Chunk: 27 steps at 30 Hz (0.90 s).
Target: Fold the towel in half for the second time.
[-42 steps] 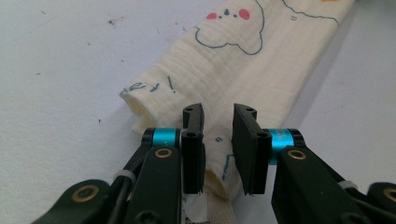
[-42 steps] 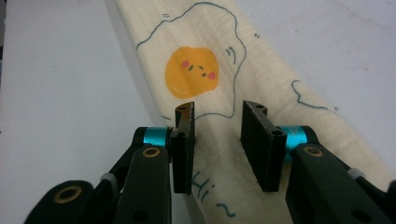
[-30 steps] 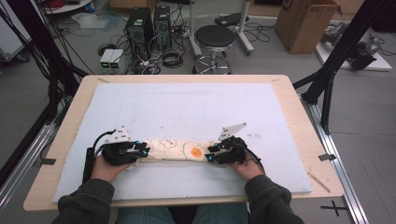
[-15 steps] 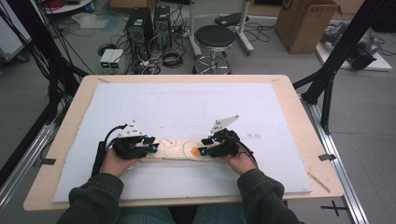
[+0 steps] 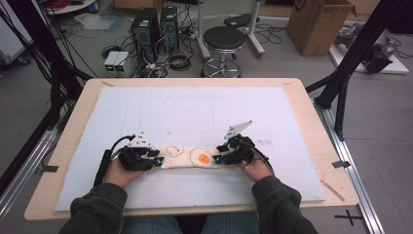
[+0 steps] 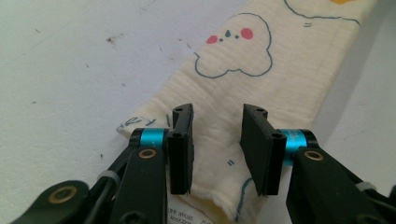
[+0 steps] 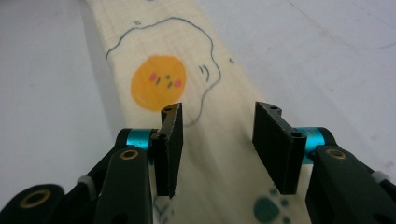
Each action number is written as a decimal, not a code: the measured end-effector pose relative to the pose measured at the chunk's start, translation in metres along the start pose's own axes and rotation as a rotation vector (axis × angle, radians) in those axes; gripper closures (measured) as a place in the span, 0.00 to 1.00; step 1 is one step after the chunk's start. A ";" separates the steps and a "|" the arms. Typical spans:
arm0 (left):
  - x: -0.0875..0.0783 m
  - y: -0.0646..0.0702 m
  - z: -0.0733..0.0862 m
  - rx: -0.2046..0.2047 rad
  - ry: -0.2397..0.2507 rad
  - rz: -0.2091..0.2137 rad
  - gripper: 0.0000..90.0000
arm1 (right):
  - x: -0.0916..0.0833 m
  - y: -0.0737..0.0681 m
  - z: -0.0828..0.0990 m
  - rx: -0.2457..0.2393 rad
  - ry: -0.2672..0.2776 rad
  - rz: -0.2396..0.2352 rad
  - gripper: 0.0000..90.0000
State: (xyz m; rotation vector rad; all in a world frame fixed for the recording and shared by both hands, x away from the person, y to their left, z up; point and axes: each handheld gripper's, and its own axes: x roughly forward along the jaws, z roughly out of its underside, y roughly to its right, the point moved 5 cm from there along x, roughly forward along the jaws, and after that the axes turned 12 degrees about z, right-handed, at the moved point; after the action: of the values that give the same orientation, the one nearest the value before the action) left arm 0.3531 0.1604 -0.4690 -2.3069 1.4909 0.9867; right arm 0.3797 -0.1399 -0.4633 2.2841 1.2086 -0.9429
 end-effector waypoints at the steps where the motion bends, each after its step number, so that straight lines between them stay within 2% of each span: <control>1: 0.000 0.000 0.000 -0.001 0.001 -0.001 0.71 | -0.002 0.001 0.003 0.002 -0.004 0.003 0.58; 6: -0.004 0.000 0.002 -0.007 0.003 -0.004 0.69 | -0.009 0.006 0.019 0.016 0.001 -0.003 0.58; 14: -0.008 0.002 0.005 -0.006 -0.015 -0.008 0.67 | -0.013 0.007 0.026 -0.003 0.012 -0.003 0.57; 20: -0.009 0.002 0.007 0.003 -0.021 -0.011 0.67 | -0.014 0.007 0.028 -0.018 0.021 0.016 0.57; 25: -0.010 0.002 0.012 -0.021 0.029 0.001 0.68 | -0.014 0.005 0.031 -0.028 0.032 0.027 0.57; 27: -0.010 0.002 0.012 -0.012 0.026 -0.001 0.68 | -0.014 0.005 0.031 -0.036 0.037 0.036 0.57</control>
State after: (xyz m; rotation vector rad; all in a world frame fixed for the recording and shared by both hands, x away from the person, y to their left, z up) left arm 0.3438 0.1732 -0.4716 -2.3374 1.4974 0.9717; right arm 0.3665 -0.1692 -0.4747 2.2967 1.1856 -0.8629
